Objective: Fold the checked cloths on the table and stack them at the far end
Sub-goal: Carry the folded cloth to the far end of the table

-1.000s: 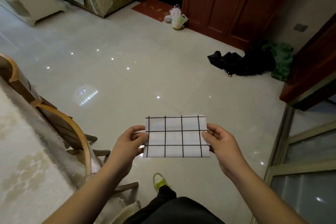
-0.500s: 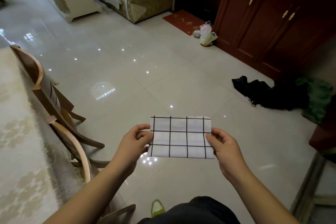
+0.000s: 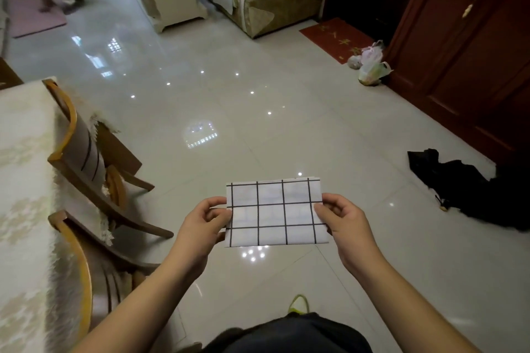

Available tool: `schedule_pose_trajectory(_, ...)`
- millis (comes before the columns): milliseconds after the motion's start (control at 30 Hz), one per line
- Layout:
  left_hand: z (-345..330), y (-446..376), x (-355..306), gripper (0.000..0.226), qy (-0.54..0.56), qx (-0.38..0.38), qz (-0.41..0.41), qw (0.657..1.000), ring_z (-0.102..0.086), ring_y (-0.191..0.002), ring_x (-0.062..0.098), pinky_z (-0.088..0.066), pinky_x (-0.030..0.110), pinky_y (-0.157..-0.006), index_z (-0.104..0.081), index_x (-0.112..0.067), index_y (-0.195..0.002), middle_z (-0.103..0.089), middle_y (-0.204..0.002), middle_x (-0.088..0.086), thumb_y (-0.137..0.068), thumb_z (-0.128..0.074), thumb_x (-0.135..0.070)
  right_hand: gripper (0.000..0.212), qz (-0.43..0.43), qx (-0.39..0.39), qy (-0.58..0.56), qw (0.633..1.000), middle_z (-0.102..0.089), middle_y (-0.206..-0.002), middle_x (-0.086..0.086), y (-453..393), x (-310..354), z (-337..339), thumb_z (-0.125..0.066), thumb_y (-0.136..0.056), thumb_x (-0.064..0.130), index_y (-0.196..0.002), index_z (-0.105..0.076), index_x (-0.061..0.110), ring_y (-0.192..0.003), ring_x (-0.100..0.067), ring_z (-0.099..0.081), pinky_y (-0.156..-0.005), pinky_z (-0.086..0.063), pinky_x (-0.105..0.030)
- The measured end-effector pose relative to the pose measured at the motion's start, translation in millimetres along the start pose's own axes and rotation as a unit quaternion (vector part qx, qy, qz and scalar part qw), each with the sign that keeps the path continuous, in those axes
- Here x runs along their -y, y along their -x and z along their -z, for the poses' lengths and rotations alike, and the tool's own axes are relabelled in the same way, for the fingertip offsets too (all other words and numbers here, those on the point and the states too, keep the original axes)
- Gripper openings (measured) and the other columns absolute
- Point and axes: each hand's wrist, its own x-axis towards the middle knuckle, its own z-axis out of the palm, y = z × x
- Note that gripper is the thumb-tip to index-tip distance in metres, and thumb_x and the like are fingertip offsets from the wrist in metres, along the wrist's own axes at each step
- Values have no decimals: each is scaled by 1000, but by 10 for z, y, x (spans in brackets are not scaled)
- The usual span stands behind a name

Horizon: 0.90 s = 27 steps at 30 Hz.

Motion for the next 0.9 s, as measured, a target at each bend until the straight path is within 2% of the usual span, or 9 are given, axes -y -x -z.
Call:
schedule_pose_trajectory(67, -67, -72, -50, 23, -3, -20, -3, 1000, -61, -82, 13, -52, 26, -72, -60, -18, -115, -61, -88, 12, -94, -61, -10, 18, -5, 25, 3, 1000, -72, -93, -2, -182, 103, 24, -65, -90, 9, -97, -68, 25, -84, -11, -66, -75, -51, -27)
schedule_pose_trajectory(167, -84, -88, -98, 23, 7, -23, 0, 1000, -65, -90, 20, -54, 32, -78, -59, -17, -116, -63, -96, 25, -95, -60, -11, 20, -2, 44, 2, 999, -72, -88, 4, -323, 150, 2, -65, -91, 8, -99, -67, 26, -79, -5, -67, -69, -51, -19)
schedule_pose_trajectory(233, -61, -152, -119, 24, 16, -42, 9, 999, -67, -93, 23, -55, 33, -77, -59, -17, -118, -66, -100, 23, -95, -61, -12, 21, -6, 69, 6, 998, -71, -85, 7, -467, 185, -54, -64, -92, 7, -103, -67, 25, -76, -2, -66, -65, -50, -16)
schedule_pose_trajectory(333, 15, -264, -149, 26, 23, -60, 18, 998, -68, -89, 18, -55, 34, -79, -59, -18, -120, -71, -92, 10, -95, -60, -12, 23, -18, 109, 17, 994, -67, -86, 1, -677, 245, -191, -63, -92, 6, -108, -67, 21, -77, -8, -66, -68, -52, -22)
schedule_pose_trajectory(400, 99, -345, -163, 24, 29, -74, 24, 997, -68, -85, 15, -54, 31, -75, -60, -17, -118, -71, -85, 4, -95, -60, -10, 24, -24, 128, 25, 991, -65, -86, -2, -802, 269, -310, -63, -91, 6, -107, -66, 23, -78, -12, -65, -71, -53, -27)
schedule_pose_trajectory(467, 190, -419, -181, 25, 39, -80, 26, 996, -70, -84, 16, -54, 30, -71, -61, -17, -117, -72, -87, 9, -94, -60, -9, 25, -28, 145, 37, 988, -64, -84, -3, -922, 282, -441, -63, -91, 6, -108, -66, 23, -78, -13, -64, -71, -53, -29)
schedule_pose_trajectory(600, 419, -615, -203, 28, 50, -87, 27, 995, -70, -94, 25, -55, 34, -75, -60, -16, -121, -72, -101, 19, -94, -60, -10, 25, -32, 172, 68, 982, -65, -85, -5, -1176, 309, -758, -64, -90, 8, -111, -66, 21, -79, -16, -64, -73, -53, -34)
schedule_pose_trajectory(733, 701, -933, -237, 28, 65, -102, 27, 992, -71, -95, 23, -54, 35, -76, -61, -16, -121, -75, -92, 9, -94, -60, -11, 24, -27, 184, 87, 979, -65, -81, -1, -1468, 364, -1193, -64, -90, 7, -109, -66, 23, -75, -14, -62, -71, -52, -31)
schedule_pose_trajectory(900, 1138, -1350, -401, 29, 69, -110, 22, 991, -71, -97, 22, -56, 42, -85, -60, -19, -123, -75, -99, 7, -94, -60, -13, 25, -31, 210, 107, 971, -64, -82, -4, -1804, 485, -1826, -62, -92, 6, -114, -65, 17, -73, -13, -61, -68, -51, -27)
